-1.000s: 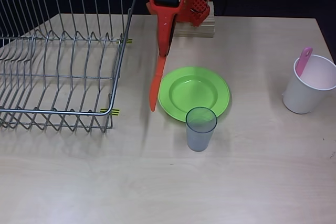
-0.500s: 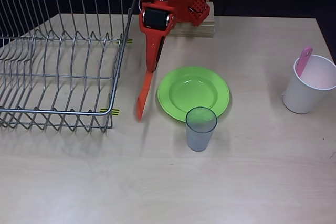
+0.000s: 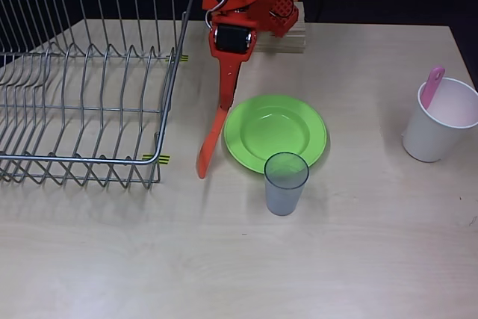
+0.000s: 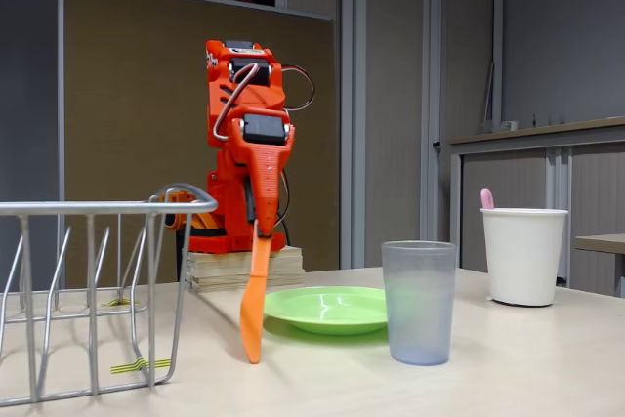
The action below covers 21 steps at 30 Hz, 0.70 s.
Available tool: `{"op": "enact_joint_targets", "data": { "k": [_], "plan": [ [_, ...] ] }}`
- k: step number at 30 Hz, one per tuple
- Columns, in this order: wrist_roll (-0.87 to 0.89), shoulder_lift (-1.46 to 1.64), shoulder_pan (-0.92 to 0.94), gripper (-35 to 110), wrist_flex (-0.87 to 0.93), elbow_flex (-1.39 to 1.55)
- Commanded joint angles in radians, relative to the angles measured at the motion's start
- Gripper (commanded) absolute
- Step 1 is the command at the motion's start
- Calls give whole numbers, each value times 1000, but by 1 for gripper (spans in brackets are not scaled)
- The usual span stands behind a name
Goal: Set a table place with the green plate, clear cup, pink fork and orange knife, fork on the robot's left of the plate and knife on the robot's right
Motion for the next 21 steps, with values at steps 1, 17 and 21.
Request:
{"op": "enact_joint_targets", "data": {
  "k": [1, 17, 21],
  "plan": [
    [-18, 31, -8, 0, 2, 20],
    [40, 152, 31, 14, 46, 137],
    [51, 160, 31, 15, 61, 138]
  ]
}}
